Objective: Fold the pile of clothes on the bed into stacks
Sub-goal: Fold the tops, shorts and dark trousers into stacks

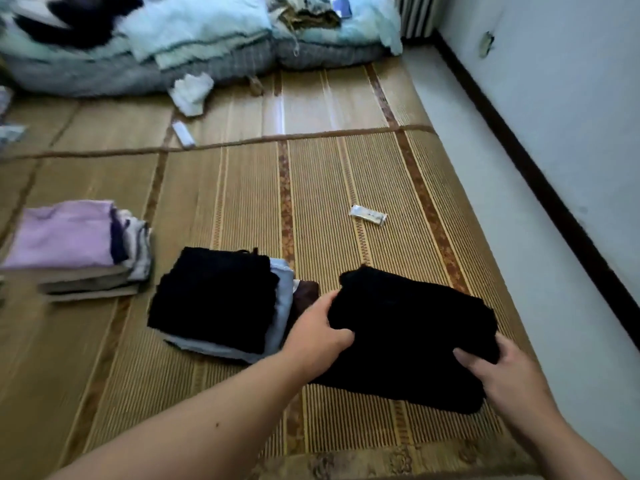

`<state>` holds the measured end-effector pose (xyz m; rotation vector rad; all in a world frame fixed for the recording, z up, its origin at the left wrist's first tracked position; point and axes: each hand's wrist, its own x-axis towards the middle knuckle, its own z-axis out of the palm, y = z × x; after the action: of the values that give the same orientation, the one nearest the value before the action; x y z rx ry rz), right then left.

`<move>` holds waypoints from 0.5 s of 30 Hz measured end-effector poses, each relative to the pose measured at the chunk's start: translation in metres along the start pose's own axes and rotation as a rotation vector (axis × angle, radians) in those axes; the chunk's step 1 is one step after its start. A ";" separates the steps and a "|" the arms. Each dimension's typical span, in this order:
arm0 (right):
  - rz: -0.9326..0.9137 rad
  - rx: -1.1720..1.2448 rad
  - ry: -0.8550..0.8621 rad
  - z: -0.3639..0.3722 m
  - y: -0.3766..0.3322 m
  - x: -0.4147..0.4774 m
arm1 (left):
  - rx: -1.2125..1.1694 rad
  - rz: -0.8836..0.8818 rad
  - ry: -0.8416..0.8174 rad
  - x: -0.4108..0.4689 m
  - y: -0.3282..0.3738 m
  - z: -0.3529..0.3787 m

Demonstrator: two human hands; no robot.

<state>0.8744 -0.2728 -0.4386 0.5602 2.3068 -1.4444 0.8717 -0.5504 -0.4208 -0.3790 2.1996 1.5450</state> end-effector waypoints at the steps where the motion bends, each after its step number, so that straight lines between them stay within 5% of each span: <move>1: -0.008 -0.020 -0.039 0.007 -0.013 -0.001 | -0.001 -0.014 0.024 -0.013 0.000 -0.016; 9: -0.107 -0.033 -0.454 0.110 -0.136 -0.026 | -0.032 -0.097 0.332 -0.086 -0.024 -0.141; 15: -0.050 0.047 -0.489 0.200 -0.170 -0.028 | 0.009 -0.159 0.393 -0.069 -0.055 -0.225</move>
<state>0.8305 -0.5262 -0.3773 0.1364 1.9151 -1.4651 0.9152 -0.7823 -0.3672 -0.8988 2.3894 1.4713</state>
